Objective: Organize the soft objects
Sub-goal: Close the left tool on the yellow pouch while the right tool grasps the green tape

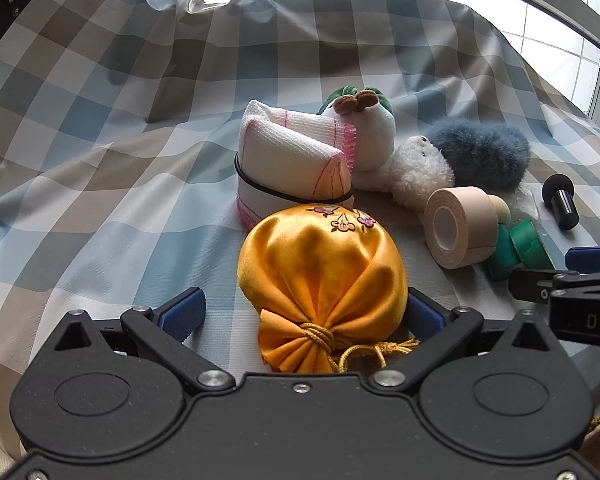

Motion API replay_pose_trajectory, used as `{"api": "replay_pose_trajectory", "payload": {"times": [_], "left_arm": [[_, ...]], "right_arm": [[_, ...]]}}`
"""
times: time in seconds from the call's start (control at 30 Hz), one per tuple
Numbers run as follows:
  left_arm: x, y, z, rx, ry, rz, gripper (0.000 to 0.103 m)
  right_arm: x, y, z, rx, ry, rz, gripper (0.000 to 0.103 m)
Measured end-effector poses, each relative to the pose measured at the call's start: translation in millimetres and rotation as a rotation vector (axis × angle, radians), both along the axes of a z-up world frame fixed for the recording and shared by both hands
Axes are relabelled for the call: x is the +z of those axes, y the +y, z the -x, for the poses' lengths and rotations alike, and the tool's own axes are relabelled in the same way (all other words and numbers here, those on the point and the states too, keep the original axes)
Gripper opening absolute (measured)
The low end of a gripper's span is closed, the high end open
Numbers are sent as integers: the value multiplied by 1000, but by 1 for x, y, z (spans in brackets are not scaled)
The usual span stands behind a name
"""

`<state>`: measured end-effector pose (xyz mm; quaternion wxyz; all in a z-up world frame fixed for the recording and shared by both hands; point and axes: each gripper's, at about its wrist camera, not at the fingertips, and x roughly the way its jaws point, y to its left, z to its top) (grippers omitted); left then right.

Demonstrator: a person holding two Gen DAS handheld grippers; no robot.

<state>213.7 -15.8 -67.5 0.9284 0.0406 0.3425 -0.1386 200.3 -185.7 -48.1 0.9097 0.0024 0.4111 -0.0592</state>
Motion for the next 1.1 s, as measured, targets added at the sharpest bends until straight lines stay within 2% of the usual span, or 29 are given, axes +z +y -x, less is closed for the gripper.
{"api": "replay_pose_trajectory", "payload": {"times": [0.03, 0.17, 0.33, 0.5, 0.53, 0.57, 0.6, 0.77, 0.93, 1.0, 1.03, 1.1], "left_arm": [[0, 0, 1, 3, -3, -4, 100], [2, 0, 2, 10, -5, -2, 100], [7, 6, 3, 37, 6, 40, 100], [14, 6, 8, 51, -16, 34, 100], [16, 6, 9, 51, -21, 35, 100], [17, 6, 10, 51, -25, 37, 100], [19, 6, 10, 50, -29, 37, 100], [24, 2, 4, 55, -39, 16, 100], [19, -3, -7, 55, 1, -5, 99], [18, -5, -9, 54, 10, -3, 97], [18, -6, -11, 54, 10, -4, 92], [17, -8, -12, 52, 14, 2, 69]], "right_arm": [[2, -2, -1, -24, 18, -18, 62], [4, -17, -2, -81, 66, -227, 66], [0, -23, 7, -158, 4, -328, 67], [-3, -26, 8, -162, -49, -381, 68], [-3, -27, 7, -161, -56, -391, 64], [-4, -27, 7, -161, -60, -392, 54], [-5, -27, 5, -163, -64, -383, 49], [-6, -29, 7, -156, -85, -392, 49], [0, -33, 13, -195, -102, -351, 49], [4, -35, 16, -204, -111, -334, 49], [7, -36, 18, -207, -114, -323, 49], [11, -37, 20, -213, -121, -302, 49]]}}
